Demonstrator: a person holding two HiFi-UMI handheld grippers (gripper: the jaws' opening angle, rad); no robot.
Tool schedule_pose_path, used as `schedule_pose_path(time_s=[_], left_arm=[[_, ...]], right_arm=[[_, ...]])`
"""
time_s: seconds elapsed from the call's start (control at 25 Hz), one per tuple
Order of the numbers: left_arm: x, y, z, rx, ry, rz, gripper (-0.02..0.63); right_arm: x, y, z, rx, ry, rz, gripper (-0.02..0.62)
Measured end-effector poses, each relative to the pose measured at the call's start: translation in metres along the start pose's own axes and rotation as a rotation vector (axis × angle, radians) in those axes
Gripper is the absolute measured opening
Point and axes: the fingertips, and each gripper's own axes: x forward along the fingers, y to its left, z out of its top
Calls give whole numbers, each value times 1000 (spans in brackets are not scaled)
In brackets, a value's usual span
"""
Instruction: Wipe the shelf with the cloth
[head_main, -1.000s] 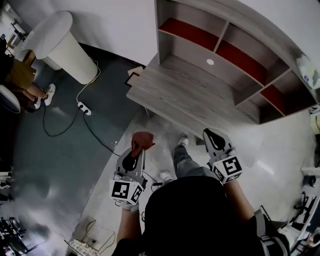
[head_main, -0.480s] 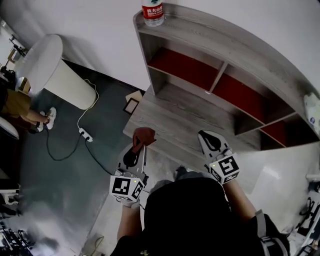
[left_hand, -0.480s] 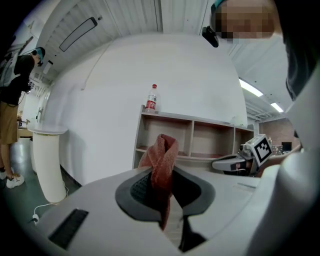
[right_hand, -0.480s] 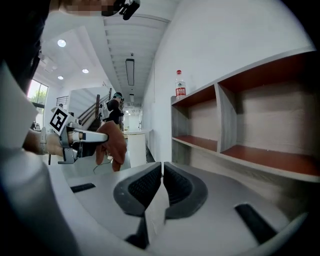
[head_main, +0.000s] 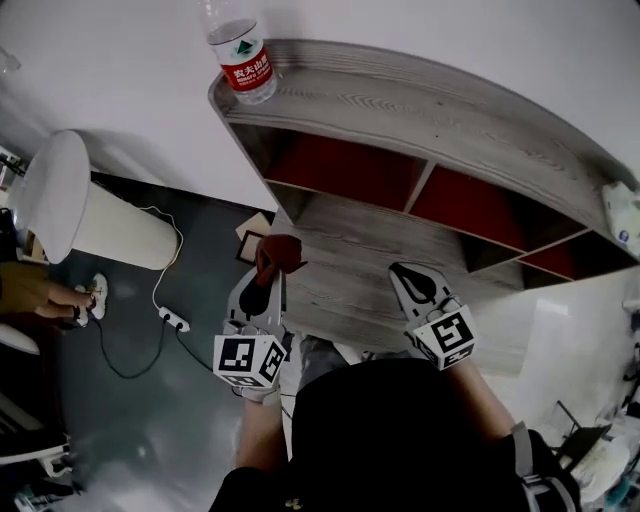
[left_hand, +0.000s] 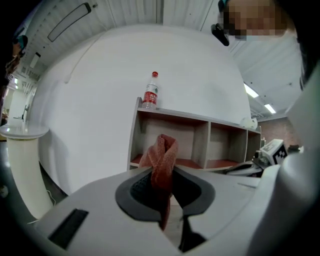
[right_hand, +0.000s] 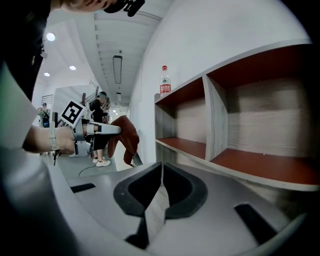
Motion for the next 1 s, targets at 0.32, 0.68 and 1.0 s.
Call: schedule_pose_path(time_s=[0.32, 0.68, 1.0], left_arm=[[88, 53, 8, 12, 75, -130, 61], [166, 50, 10, 64, 119, -250, 61], [209, 30, 6, 151, 169, -269, 64]], right_arm=[[27, -4, 9, 41, 29, -189, 8], [29, -18, 3, 80, 67, -378, 6], [25, -39, 8, 74, 61, -454, 6]])
